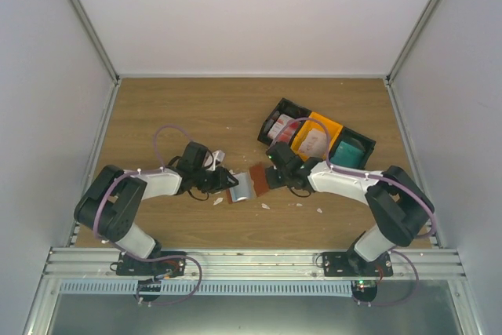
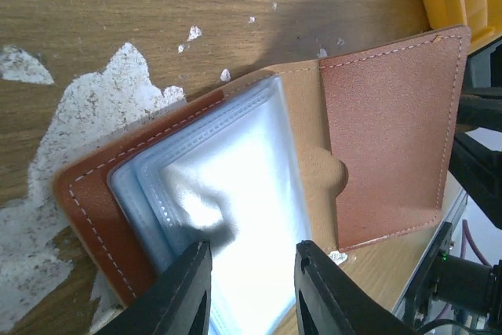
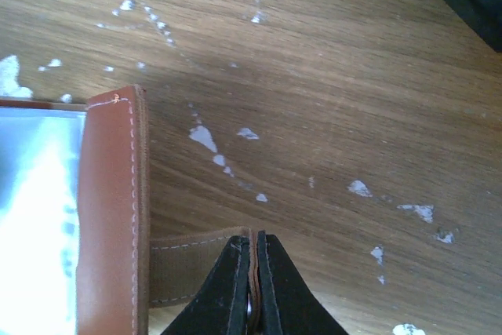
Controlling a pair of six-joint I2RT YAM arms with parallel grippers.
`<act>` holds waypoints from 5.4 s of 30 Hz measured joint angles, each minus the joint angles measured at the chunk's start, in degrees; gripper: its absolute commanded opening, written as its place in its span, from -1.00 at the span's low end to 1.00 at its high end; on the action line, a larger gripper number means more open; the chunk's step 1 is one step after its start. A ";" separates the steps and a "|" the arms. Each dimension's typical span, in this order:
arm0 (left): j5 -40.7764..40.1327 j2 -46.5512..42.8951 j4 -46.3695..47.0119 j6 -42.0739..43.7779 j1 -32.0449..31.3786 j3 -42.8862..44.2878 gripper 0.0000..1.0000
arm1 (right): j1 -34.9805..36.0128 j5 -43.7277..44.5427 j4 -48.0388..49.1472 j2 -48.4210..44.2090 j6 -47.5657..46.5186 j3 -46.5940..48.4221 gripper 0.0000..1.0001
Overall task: Put the credit cards into the card holder
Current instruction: Open the card holder at the center of the board.
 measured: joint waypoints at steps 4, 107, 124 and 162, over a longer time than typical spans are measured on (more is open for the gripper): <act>0.09 1.09 -0.42 0.61 0.00 0.74 -0.35 | -0.02 1.53 -0.42 1.03 -0.02 0.00 -0.85; -5.79 8.15 -12.15 6.10 -7.02 12.31 -0.46 | -2.86 1.40 6.88 11.30 -8.74 5.53 0.21; -6.40 0.57 -6.95 1.25 -7.02 5.66 -0.47 | -2.49 -12.81 8.50 7.65 6.58 1.60 0.29; -9.88 7.13 -4.63 0.31 -5.51 10.23 -0.46 | 1.68 -21.77 7.41 -3.54 6.12 2.71 -0.21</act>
